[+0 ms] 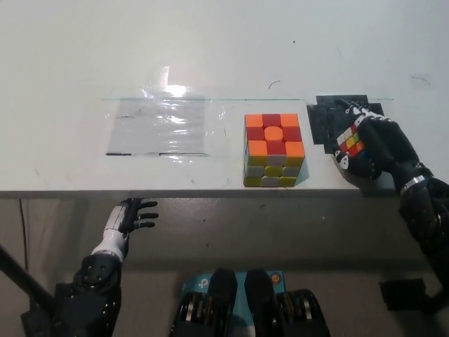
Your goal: The robot uses its right hand to pick up the small cube kept on the middle on the desk and place it on the bigger cube kept next to it
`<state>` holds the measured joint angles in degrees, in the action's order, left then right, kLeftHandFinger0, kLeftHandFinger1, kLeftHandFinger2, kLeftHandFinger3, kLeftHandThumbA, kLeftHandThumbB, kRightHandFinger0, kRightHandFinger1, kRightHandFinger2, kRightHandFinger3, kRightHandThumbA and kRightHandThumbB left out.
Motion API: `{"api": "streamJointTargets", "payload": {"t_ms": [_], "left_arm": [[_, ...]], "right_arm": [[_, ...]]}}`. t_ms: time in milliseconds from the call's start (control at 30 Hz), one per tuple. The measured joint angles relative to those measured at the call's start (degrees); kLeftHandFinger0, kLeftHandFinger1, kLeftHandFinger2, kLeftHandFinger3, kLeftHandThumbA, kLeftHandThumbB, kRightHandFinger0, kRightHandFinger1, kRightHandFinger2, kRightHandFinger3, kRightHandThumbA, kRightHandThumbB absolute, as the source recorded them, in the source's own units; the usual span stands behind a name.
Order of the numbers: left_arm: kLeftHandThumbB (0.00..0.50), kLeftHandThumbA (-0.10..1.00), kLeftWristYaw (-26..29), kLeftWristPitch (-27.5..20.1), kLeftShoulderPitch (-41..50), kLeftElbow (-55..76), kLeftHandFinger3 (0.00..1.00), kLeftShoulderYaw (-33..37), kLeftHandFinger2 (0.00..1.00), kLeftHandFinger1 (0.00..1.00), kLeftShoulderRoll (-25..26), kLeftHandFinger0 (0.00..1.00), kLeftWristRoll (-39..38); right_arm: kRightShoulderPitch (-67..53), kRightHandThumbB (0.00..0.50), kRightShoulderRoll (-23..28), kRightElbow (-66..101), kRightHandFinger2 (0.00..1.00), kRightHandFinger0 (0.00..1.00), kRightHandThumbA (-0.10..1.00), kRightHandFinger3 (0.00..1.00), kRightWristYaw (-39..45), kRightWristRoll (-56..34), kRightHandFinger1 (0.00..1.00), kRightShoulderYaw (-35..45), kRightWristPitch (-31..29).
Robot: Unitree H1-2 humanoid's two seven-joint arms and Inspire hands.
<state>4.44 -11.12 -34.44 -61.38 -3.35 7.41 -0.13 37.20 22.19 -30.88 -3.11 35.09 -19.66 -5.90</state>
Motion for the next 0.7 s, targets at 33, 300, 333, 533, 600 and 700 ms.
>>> {"api": "streamJointTargets", "payload": {"t_ms": [33,300,333,533,600,700], "left_arm": [[0.121,0.96,0.0,-0.06,-0.16,-0.27,0.75,-0.01,0.73,0.66,0.04,0.7,0.0],[0.134,1.0,-0.01,-0.64,-0.97,-1.93,0.77,0.2,0.75,0.67,0.47,0.71,0.26],[0.134,1.0,0.0,-0.81,-1.02,-2.1,0.76,0.18,0.74,0.66,0.47,0.7,0.25],[0.157,1.0,0.0,-1.39,-1.08,-2.46,0.75,0.17,0.73,0.65,0.46,0.68,0.26],[0.155,1.0,0.02,-1.44,-1.09,-2.5,0.74,0.12,0.73,0.64,0.46,0.67,0.26],[0.137,1.0,0.03,-1.47,-1.1,-2.49,0.78,0.13,0.76,0.66,0.47,0.69,0.28]], "right_arm": [[0.24,0.092,0.26,-0.42,0.15,0.0,0.21,1.0,-0.43,0.49,0.0,-0.46,-0.52],[0.95,0.0,0.67,-3.37,0.14,0.0,-0.1,0.71,-6.05,4.7,0.06,-3.62,-5.55],[1.1,0.0,0.7,-3.65,0.23,0.0,-0.1,0.59,-6.45,5.15,0.09,-3.91,-5.82],[2.06,0.0,0.71,-6.27,0.39,0.0,-0.1,0.03,-9.43,7.34,0.1,-4.81,-7.98],[2.26,0.006,0.61,-7.15,0.49,0.0,-0.1,0.06,-10.67,7.73,0.14,-4.82,-8.66],[2.47,0.035,0.48,-8.35,0.5,0.0,-0.1,0.05,-12.39,8.41,0.16,-4.82,-9.46]]}}
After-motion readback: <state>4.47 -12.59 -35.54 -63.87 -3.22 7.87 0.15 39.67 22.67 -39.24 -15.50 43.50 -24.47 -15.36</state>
